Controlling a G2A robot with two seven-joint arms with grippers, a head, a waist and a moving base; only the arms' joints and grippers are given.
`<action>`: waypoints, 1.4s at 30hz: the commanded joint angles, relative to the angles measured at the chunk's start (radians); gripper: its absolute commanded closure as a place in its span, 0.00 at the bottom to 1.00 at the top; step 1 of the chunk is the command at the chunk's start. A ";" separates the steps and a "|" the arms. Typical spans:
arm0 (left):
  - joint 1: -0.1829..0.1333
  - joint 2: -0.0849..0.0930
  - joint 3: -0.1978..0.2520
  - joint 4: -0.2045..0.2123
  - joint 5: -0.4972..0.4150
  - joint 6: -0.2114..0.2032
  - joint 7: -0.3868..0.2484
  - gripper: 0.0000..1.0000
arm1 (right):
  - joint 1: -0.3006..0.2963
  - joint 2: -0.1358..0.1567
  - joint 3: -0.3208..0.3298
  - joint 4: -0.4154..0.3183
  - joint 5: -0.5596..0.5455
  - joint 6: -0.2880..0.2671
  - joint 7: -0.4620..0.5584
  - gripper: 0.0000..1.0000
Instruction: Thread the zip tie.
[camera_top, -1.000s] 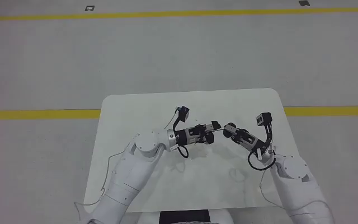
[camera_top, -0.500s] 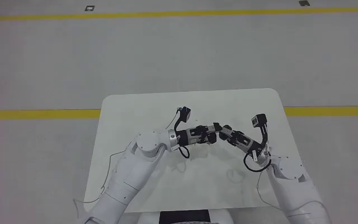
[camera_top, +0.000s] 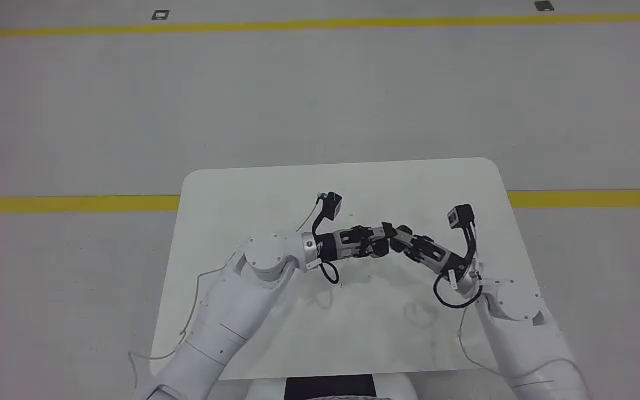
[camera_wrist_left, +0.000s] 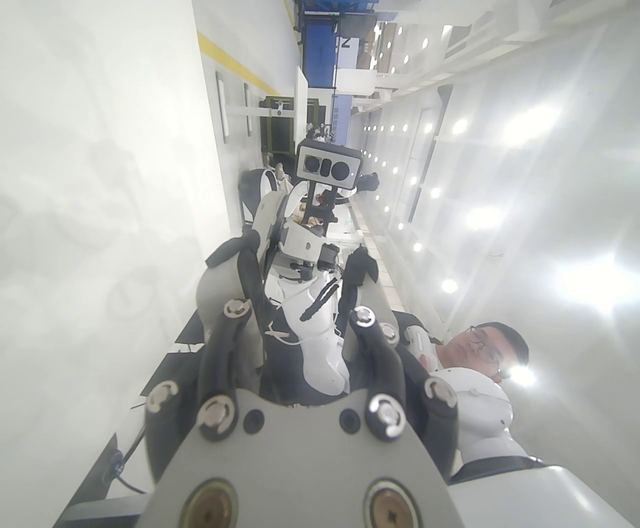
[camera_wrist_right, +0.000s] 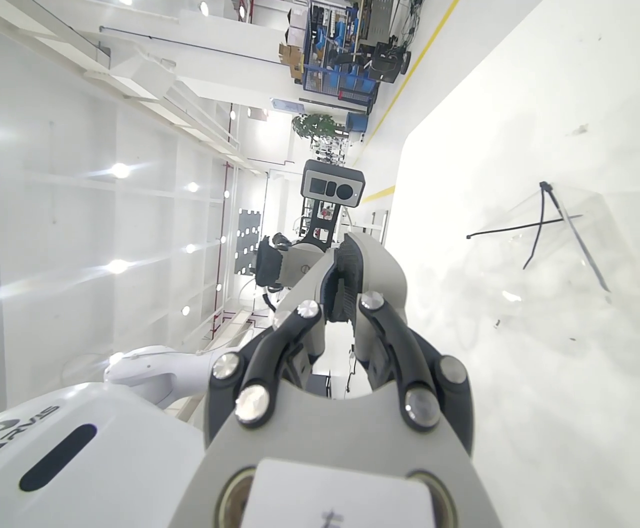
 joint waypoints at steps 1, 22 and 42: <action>-0.002 0.003 0.004 0.001 -0.002 0.000 0.004 0.69 | 0.000 0.000 0.001 0.001 -0.007 0.000 0.000 1.00; -0.019 0.030 0.044 0.006 -0.022 0.001 0.035 0.81 | -0.003 -0.003 0.008 -0.001 -0.013 0.000 0.006 1.00; -0.032 0.054 0.073 0.005 -0.045 0.004 0.059 0.91 | 0.003 -0.008 0.007 0.003 -0.012 0.000 0.012 1.00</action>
